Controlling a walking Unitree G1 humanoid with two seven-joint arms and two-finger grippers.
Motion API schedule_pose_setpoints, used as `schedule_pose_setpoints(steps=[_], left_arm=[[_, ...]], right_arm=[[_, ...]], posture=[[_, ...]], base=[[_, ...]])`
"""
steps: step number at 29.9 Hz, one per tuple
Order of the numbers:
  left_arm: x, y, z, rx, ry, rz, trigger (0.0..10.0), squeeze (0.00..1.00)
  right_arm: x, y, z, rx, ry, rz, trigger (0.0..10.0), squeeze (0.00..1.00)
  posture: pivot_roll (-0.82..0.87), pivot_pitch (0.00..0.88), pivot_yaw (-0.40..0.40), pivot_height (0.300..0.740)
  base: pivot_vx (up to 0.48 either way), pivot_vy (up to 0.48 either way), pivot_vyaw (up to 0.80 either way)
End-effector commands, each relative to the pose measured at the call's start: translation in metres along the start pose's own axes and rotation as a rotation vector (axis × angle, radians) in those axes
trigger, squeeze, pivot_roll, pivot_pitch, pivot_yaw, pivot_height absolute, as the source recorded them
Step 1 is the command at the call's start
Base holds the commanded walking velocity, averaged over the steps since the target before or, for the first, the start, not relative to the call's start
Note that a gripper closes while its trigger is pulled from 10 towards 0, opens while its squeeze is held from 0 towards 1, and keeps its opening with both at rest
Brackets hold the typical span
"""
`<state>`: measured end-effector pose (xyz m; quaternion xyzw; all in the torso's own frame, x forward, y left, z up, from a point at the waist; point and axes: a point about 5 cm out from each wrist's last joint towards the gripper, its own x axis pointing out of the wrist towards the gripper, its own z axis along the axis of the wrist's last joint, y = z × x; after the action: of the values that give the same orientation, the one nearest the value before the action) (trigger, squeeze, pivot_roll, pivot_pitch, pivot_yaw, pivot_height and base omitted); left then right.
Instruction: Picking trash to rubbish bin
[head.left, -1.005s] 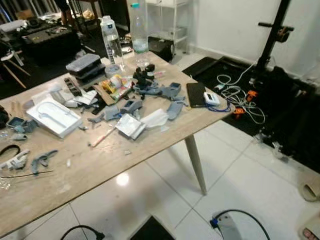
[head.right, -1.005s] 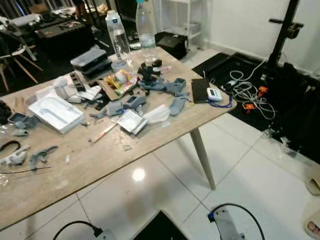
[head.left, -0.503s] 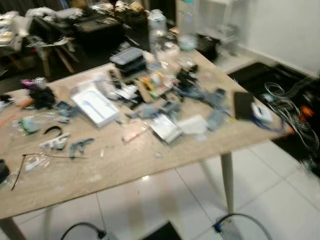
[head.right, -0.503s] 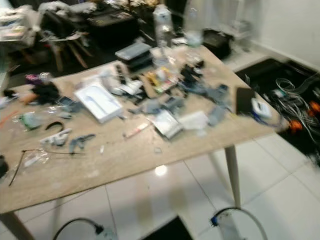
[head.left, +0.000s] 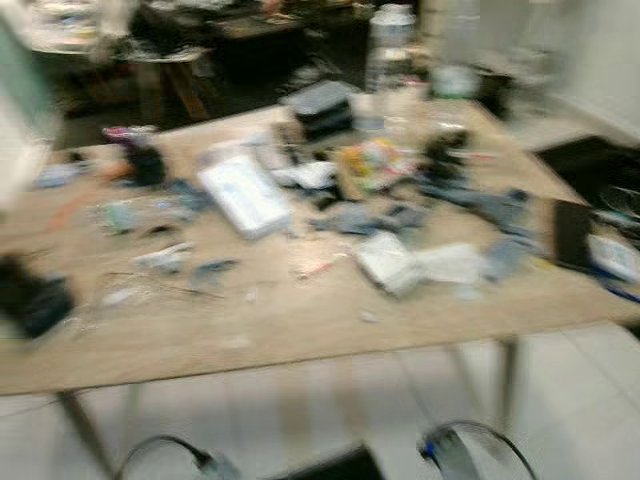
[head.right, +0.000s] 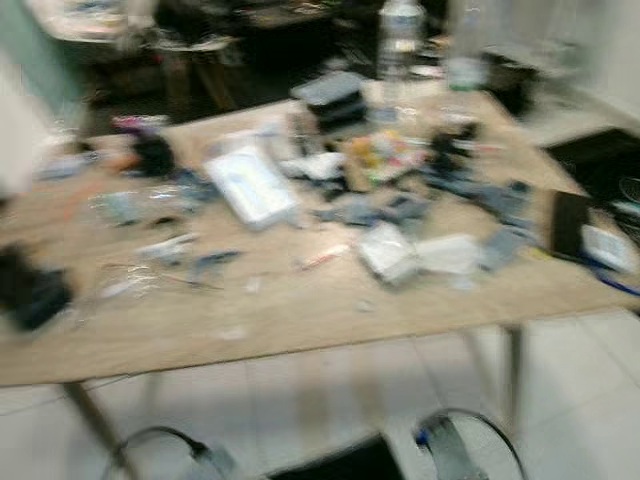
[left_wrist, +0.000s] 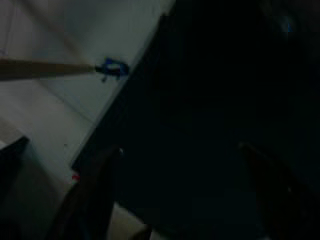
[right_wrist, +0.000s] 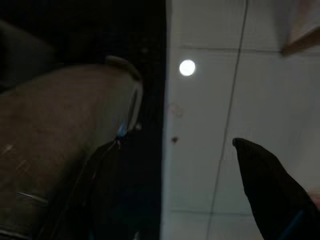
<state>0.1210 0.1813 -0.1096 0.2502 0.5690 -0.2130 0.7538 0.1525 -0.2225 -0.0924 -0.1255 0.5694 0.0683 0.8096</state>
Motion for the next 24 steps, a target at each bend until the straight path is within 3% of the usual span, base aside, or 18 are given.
schedule_pose_setpoints(steps=[1,4,5,8,13,19,21,24], left_arm=[[0.001,-0.007,0.002,0.001,0.003,-0.019,10.0,0.00],[0.001,-0.007,0.004,0.009,0.003,-0.020,10.0,0.00],[0.000,0.001,-0.001,0.011,0.011,-0.011,10.0,0.00],[-0.002,0.008,-0.006,0.009,0.020,-0.002,10.0,0.00],[-0.005,0.021,-0.022,-0.042,0.041,0.021,10.0,0.00],[-0.004,0.016,-0.022,-0.063,0.039,0.013,10.0,0.00],[-0.002,0.002,-0.017,-0.063,0.033,-0.010,10.0,0.00],[-0.001,-0.003,-0.015,-0.051,0.033,-0.020,10.0,0.00]], right_arm=[[0.001,0.006,-0.001,0.024,0.002,-0.014,10.0,0.00],[0.001,0.006,-0.002,0.092,-0.003,-0.067,10.0,0.00],[0.002,0.006,-0.002,0.100,-0.005,-0.081,10.0,0.00],[0.002,0.006,-0.002,0.094,-0.004,-0.086,10.0,0.00],[0.001,0.005,-0.005,0.045,0.032,-0.107,10.0,0.00],[0.001,0.004,-0.007,0.032,0.048,-0.117,10.0,0.00],[0.001,0.004,-0.008,0.052,0.039,-0.126,10.0,0.00],[0.001,0.005,-0.008,0.073,0.029,-0.128,10.0,0.00]], posture=[[-0.05,0.063,0.106,0.740],[-0.07,0.068,0.105,0.740],[-0.09,0.075,0.098,0.740],[-0.10,0.077,0.092,0.740],[-0.15,0.081,0.017,0.740],[-0.15,0.080,0.003,0.740],[-0.14,0.073,0.008,0.740],[-0.13,0.067,0.019,0.740]], base=[[0.000,0.000,0.00],[0.000,0.000,0.00],[0.000,0.000,0.00],[0.000,0.000,0.00],[0.000,0.000,0.00],[0.000,0.000,0.00],[0.000,0.000,0.00],[0.000,0.000,0.00]])
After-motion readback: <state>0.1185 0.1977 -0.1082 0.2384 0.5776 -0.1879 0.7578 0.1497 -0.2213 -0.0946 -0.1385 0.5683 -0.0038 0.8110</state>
